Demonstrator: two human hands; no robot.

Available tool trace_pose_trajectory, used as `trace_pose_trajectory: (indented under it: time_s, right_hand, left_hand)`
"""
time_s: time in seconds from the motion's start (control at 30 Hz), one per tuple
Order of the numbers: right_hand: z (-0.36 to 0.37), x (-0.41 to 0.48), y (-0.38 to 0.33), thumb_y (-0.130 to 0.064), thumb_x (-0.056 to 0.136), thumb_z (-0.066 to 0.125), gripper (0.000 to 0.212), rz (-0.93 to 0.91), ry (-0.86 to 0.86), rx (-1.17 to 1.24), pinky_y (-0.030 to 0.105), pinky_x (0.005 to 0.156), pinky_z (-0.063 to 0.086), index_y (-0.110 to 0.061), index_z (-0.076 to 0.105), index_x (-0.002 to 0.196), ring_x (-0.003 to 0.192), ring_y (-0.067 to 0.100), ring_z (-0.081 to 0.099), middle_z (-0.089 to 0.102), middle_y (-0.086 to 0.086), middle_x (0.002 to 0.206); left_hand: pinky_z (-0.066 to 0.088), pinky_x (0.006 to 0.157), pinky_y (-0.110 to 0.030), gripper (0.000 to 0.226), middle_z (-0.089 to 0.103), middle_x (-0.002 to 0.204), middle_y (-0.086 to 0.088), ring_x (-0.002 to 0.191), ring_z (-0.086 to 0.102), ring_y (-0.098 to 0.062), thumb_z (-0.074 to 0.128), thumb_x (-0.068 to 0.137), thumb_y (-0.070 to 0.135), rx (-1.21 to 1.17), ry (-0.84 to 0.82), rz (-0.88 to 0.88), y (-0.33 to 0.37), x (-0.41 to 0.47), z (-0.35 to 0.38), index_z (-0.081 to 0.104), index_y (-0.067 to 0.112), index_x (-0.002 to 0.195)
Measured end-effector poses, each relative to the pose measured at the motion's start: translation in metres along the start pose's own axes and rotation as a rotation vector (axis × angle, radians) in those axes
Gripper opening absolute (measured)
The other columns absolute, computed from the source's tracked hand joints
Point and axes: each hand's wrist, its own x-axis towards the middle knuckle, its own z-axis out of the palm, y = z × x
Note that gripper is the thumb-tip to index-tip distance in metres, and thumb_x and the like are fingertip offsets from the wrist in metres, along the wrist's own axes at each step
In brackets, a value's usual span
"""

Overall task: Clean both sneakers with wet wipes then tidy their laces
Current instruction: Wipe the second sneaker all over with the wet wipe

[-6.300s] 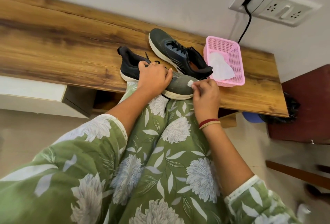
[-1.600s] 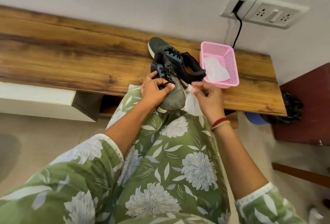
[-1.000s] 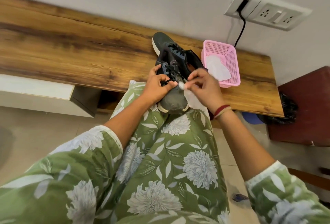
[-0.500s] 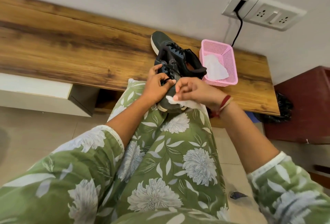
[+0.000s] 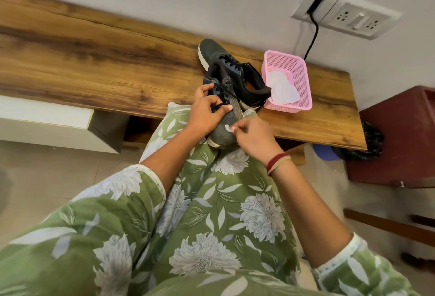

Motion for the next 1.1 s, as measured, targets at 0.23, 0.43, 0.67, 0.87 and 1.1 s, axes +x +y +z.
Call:
trace_pose_trajectory:
  time_s: [0.23, 0.43, 0.67, 0.87, 1.1]
  right_hand:
    - [-0.023, -0.021, -0.01, -0.002, 0.088, 0.057, 0.022, -0.094, -0.167, 0.113, 0.015, 0.08, 0.047, -0.016, 0.072, 0.095, 0.088, 0.01, 0.06, 0.069, 0.0, 0.103]
    - [-0.023, 0.016, -0.025, -0.01, 0.087, 0.061, 0.019, -0.234, 0.081, -0.01, 0.019, 0.085, 0.041, -0.015, 0.072, 0.102, 0.096, 0.013, 0.058, 0.067, 0.001, 0.105]
    - [0.017, 0.004, -0.025, -0.007, 0.089, 0.046, 0.022, -0.422, -0.032, -0.536, 0.033, 0.073, 0.039, -0.007, 0.066, 0.097, 0.096, 0.031, 0.055, 0.057, 0.013, 0.104]
    - [0.007, -0.014, -0.011, -0.014, 0.091, 0.049, 0.022, -0.428, -0.133, -0.494, 0.037, 0.082, 0.042, -0.014, 0.068, 0.102, 0.098, 0.029, 0.051, 0.054, 0.008, 0.099]
    - [-0.029, -0.012, 0.0, -0.009, 0.087, 0.061, 0.017, -0.508, -0.341, -0.397, 0.016, 0.071, 0.033, -0.016, 0.073, 0.097, 0.085, 0.013, 0.055, 0.058, -0.002, 0.09]
  left_hand:
    - [0.023, 0.099, -0.014, 0.033, 0.036, 0.139, -0.009, 0.126, 0.037, -0.013, 0.074, 0.081, 0.025, -0.022, -0.02, 0.01, -0.002, 0.002, -0.004, 0.05, 0.019, 0.059]
    - [0.024, 0.095, -0.011, 0.009, 0.034, 0.14, -0.012, 0.126, 0.035, -0.015, 0.074, 0.08, 0.009, -0.058, -0.115, -0.04, -0.005, 0.013, -0.013, 0.066, 0.004, 0.08]
    - [0.02, 0.102, -0.014, 0.026, 0.028, 0.137, -0.016, 0.126, 0.034, -0.02, 0.074, 0.081, 0.013, 0.044, -0.197, -0.004, -0.005, 0.012, -0.015, 0.054, 0.011, 0.065]
    - [0.024, 0.092, -0.01, 0.023, 0.028, 0.138, -0.014, 0.113, 0.039, -0.01, 0.075, 0.08, 0.019, 0.065, -0.12, 0.012, -0.006, 0.009, -0.012, 0.057, 0.008, 0.073]
    - [0.023, 0.094, -0.01, 0.022, 0.029, 0.139, -0.011, 0.116, 0.036, -0.008, 0.075, 0.08, 0.022, 0.067, -0.11, 0.012, -0.005, 0.008, -0.014, 0.058, 0.008, 0.074]
